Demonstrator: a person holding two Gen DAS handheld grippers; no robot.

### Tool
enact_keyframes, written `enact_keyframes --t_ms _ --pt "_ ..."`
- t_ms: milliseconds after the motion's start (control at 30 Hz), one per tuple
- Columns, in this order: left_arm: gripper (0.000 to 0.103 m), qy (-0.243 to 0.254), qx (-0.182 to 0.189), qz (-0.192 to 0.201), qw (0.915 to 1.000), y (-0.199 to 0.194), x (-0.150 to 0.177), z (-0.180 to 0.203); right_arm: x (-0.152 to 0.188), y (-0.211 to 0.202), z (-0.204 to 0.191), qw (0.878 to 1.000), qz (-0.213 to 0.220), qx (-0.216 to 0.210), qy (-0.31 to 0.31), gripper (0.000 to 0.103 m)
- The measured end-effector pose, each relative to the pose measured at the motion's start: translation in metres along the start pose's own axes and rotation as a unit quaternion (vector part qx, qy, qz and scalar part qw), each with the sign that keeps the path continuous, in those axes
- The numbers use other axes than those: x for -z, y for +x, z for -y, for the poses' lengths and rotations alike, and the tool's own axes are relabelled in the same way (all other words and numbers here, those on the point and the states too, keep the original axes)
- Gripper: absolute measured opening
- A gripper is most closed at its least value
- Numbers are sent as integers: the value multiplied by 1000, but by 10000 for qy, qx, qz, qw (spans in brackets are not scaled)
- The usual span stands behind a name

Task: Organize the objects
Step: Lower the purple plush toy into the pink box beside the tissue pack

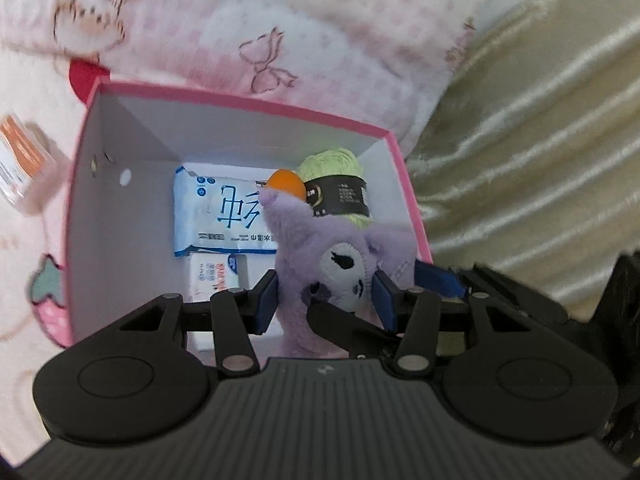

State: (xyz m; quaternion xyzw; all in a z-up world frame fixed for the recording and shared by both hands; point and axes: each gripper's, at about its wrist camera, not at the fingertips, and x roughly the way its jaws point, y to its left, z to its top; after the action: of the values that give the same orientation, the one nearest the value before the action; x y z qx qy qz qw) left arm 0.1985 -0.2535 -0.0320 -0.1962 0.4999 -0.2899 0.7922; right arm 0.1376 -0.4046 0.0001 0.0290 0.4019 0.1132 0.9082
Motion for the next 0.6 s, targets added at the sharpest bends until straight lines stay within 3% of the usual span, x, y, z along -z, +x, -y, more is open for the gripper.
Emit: enact_keyframes --t_ms 467,600 --pt "49 -276 -246 -334 9988 60 13 -25 25 53 25 9979 -550 215 255 81" --pt "49 -211 -605 -574 9963 69 14 -22 34 61 32 9968 -655 103 439 80"
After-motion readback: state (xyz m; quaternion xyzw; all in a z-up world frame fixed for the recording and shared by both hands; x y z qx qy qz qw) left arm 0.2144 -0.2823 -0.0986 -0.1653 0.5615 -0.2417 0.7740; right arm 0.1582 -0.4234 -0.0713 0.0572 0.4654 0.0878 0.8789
